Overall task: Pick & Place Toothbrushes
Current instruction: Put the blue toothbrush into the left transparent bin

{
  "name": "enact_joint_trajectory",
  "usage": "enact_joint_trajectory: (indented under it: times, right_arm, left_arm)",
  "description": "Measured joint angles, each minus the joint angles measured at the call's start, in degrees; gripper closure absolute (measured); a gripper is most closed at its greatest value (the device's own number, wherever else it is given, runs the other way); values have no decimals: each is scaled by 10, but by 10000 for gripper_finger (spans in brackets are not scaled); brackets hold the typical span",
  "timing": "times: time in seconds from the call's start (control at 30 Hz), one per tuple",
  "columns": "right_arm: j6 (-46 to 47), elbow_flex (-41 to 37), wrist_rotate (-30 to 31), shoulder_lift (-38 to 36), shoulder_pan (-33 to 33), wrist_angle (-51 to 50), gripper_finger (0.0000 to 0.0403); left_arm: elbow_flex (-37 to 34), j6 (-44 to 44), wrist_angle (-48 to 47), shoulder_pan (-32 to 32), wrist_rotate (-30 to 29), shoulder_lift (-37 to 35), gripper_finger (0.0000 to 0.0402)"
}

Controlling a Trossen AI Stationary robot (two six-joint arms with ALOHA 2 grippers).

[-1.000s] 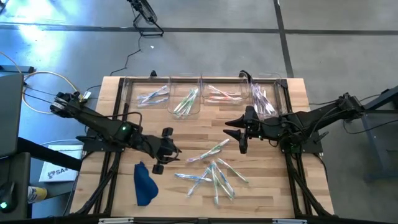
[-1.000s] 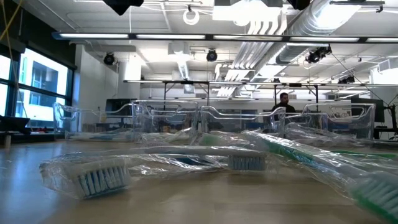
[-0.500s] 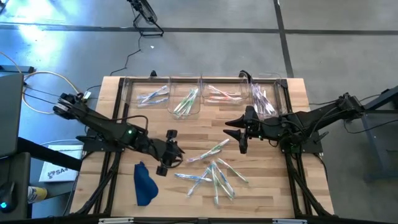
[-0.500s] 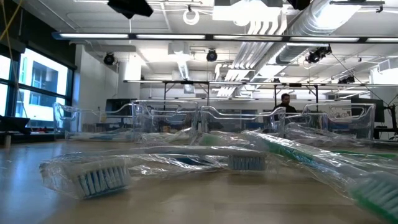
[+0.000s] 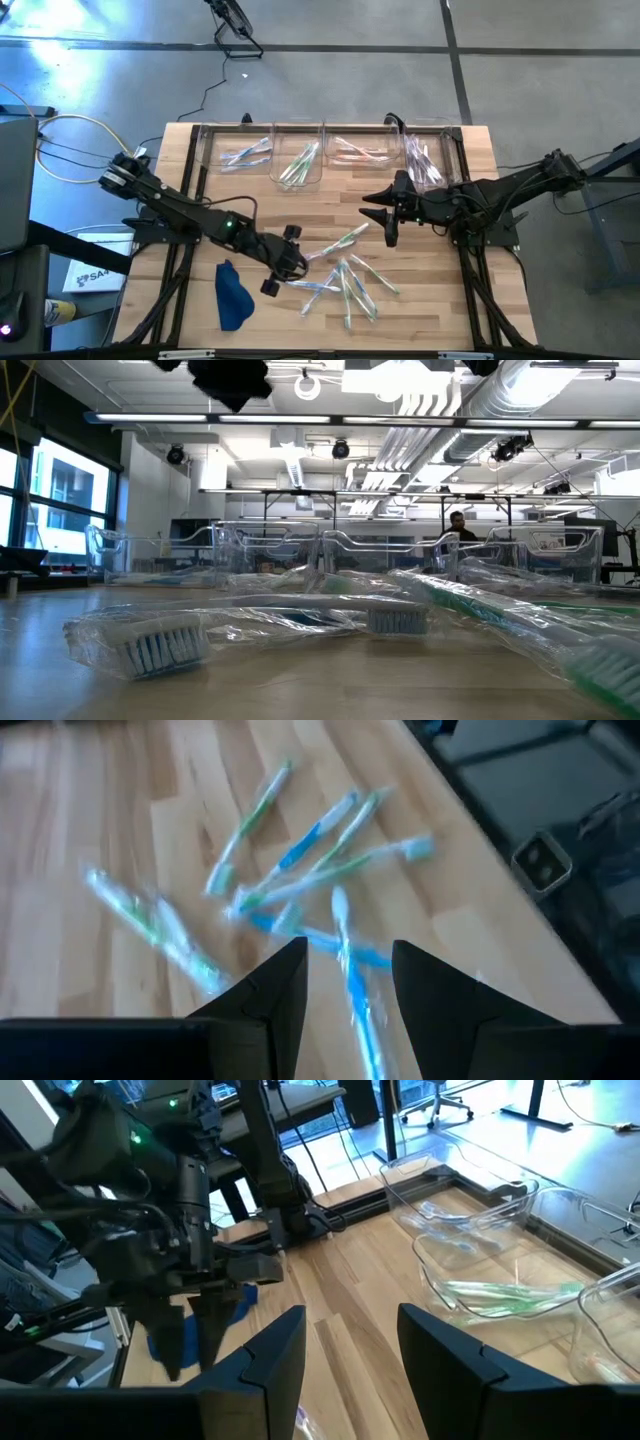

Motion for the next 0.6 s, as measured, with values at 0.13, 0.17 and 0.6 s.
enact_joint_trajectory:
  times: [0.13,0.17,0.6]
  right_arm:
    - [-1,0,0,0,0,-12,251]
    - [-1,0,-1,0,0,-15,251]
    - [-2,0,-1,0,0,-34,251]
  left_arm:
    - [0,7,37,0,-10,28,258]
    - [0,12,40,0,-13,38,258]
    - [1,-32,80,0,27,147,258]
